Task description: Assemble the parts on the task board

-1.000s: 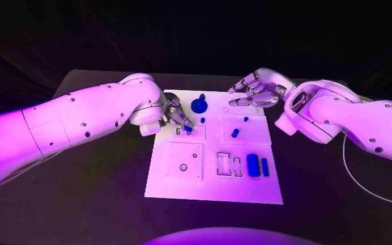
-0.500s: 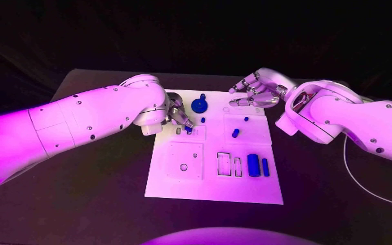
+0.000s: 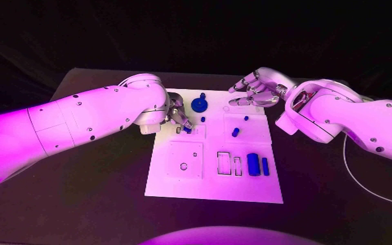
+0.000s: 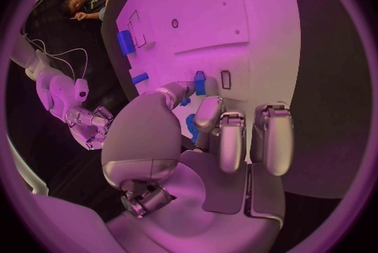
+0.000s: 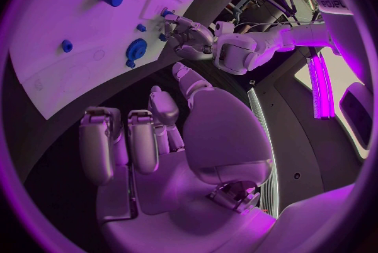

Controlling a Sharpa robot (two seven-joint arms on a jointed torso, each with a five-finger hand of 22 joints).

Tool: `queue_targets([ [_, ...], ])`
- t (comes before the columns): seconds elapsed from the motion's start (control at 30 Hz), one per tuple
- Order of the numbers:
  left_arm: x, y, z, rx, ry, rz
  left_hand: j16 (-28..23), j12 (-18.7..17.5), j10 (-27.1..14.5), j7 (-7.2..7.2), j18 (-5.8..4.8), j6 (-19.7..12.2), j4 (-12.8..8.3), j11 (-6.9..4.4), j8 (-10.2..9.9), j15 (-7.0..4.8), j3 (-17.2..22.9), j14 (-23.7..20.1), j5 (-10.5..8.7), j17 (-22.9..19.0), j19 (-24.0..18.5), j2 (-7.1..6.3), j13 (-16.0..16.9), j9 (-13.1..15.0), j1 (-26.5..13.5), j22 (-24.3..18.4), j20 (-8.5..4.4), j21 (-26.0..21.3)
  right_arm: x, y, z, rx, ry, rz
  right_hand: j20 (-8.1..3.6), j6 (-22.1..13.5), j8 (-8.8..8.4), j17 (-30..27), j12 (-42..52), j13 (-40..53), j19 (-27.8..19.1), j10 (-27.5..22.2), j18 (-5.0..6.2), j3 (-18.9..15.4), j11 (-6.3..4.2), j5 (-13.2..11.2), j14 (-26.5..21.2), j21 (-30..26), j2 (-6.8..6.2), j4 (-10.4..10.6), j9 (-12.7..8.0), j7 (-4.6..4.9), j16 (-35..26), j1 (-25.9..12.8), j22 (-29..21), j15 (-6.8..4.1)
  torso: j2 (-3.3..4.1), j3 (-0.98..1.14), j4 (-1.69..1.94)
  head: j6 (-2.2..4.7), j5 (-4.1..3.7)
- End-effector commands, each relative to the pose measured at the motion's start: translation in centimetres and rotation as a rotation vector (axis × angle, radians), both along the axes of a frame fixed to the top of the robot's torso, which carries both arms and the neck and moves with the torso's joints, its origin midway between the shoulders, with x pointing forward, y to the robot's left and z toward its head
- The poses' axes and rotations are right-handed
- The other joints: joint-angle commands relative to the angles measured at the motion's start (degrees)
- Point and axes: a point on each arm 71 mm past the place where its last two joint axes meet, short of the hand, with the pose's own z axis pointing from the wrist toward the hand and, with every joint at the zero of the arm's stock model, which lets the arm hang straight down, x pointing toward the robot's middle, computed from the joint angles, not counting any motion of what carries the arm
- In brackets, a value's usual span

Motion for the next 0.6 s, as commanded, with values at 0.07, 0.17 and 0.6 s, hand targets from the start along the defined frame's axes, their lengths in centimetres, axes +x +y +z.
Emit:
queue_targets([
  [0.07, -0.31, 0.56, -0.49, 0.106, 0.040, 0.002, 0.18, -0.14, 0.25, -0.51, -0.40, 0.48, -9.49, -0.04, 0.14, -0.24, 9.11, 6.03, 0.57, 15.07, 4.32, 0.35, -0.05, -0.05, -0.09, 11.74, -0.46, -0.24, -0.08, 0.19, -0.07, -0.003, 0.005, 0.020, 0.06, 0.46, 0.28, 7.66, 0.13, -0.03, 0.50, -0.23, -0.19, -0.38, -0.19, 0.31, 4.57, -0.34, 0.43, -0.02, 0.08, -0.05, -0.21, -0.02, 3.89, 0.18, -0.01, -0.01, 0.04, -0.11, 0.06],
  [0.17, -0.39, 0.53, -0.52, 0.101, 0.048, 0.002, 0.18, -0.18, 0.26, -0.53, -0.39, 0.53, -9.49, -0.06, 0.17, -0.26, 9.08, 6.03, 0.82, 15.07, 4.30, 0.37, -0.09, -0.01, -0.18, 11.70, -0.47, -0.28, -0.08, 0.23, -0.09, -0.004, 0.006, 0.022, 0.06, 0.49, 0.28, 7.64, 0.16, -0.02, 0.50, -0.23, -0.19, -0.46, -0.20, 0.41, 4.56, -0.35, 0.45, 0.05, 0.08, -0.05, -0.22, -0.07, 3.88, 0.18, -0.01, 0.01, 0.04, -0.19, 0.06],
  [0.6, -0.35, 0.32, -0.52, 0.092, 0.044, 0.011, 0.18, -0.21, 0.34, -0.58, -0.38, 0.67, -9.36, -0.10, 0.22, -0.29, 9.11, 6.03, 1.28, 15.07, 4.29, 0.57, -0.11, 0.08, -0.43, 11.66, -0.51, -0.32, -0.09, 0.33, -0.11, -0.004, 0.007, 0.026, 0.05, 0.51, 0.29, 7.62, 0.13, -0.04, 0.50, -0.24, -0.19, -0.50, -0.21, 0.51, 4.56, -0.35, 0.47, 0.08, 0.08, -0.06, -0.23, -0.08, 3.88, 0.17, 0.02, 0.01, 0.00, -0.30, 0.12],
])
